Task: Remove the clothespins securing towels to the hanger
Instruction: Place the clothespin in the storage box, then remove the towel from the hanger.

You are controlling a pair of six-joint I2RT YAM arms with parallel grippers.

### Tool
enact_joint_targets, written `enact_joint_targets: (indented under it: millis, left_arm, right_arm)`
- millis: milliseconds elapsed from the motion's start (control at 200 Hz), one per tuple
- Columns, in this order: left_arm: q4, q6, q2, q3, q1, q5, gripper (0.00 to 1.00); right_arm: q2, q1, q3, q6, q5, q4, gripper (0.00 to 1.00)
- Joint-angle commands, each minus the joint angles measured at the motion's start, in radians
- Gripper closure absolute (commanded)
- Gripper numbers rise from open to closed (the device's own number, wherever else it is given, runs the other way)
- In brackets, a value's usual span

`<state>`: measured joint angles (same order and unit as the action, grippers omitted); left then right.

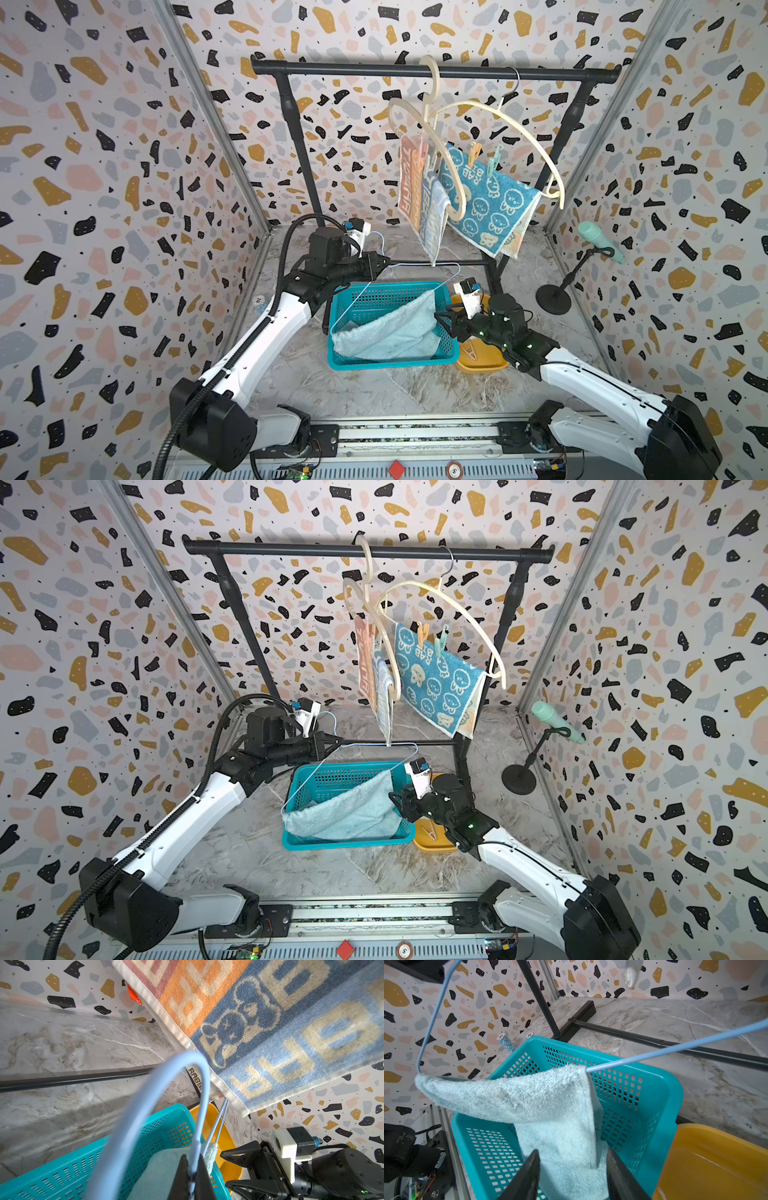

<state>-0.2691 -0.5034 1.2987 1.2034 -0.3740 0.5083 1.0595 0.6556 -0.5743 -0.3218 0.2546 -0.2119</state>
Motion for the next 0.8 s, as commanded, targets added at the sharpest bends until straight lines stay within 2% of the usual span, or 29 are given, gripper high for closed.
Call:
enact_joint_targets:
  millis: [0, 546, 796]
  left_arm:
    - [0.028, -0.014, -0.029, 0.035, 0.007, -0.007, 1.00]
    - [0.007, -0.012, -0.036, 0.069, 0.009, -0.013, 1.00]
    - [0.007, -0.012, -0.029, 0.073, 0.010, -0.011, 1.00]
  right_arm:
    - [0.017, 0.003, -0.045, 0.013, 0.006, -0.097, 0.50]
    - [0.155, -0.026, -0.099, 0.042, 0.037, -0.201, 0.59]
    - [0.207, -0.026, -0.128, 0.048, 0.086, -0.213, 0.68]
